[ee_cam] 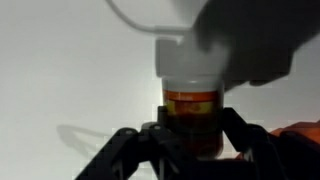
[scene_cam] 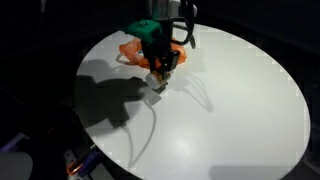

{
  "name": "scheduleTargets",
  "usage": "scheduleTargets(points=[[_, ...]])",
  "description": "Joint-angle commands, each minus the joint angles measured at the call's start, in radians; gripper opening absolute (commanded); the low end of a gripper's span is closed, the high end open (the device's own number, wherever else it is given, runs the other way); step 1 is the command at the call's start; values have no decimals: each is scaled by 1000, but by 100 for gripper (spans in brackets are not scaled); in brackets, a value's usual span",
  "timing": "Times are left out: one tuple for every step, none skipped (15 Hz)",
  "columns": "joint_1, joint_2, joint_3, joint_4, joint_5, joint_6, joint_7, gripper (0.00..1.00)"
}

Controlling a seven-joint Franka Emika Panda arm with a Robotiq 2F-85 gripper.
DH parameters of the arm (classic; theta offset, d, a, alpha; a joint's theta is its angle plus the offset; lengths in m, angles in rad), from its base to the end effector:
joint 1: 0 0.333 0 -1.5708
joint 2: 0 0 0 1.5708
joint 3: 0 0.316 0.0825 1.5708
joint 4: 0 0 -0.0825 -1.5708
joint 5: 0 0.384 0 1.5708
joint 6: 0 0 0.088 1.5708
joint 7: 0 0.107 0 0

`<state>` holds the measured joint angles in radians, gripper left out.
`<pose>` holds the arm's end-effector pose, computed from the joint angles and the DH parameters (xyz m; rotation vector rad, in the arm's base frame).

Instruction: Put the white and orange bottle in the plastic

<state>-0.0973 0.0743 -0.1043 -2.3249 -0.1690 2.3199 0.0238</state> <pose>0.4947 -0.1044 0.3016 3.0151 -0.1589 -0.1362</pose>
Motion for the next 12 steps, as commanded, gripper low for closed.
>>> scheduleTargets(points=[[22,-92,29,5,69,-66,-59,33],[30,-108,36,7,85,-71,-70,33],[38,-121,43,12,106,-76,-83,33],[46,-128,49,17,128,-76,-94,33],[53,-133,53,19,150,-69,-108,33],[60,-136,57,21,172,-64,-120,33],[67,-132,59,25,205,-61,-139,33],[72,-126,62,28,235,-56,-156,33],[78,-118,64,33,263,-52,-173,33],[83,-109,66,39,297,-49,-193,33],[89,-98,68,45,325,-45,-207,33],[93,-87,72,53,353,-40,-221,33]])
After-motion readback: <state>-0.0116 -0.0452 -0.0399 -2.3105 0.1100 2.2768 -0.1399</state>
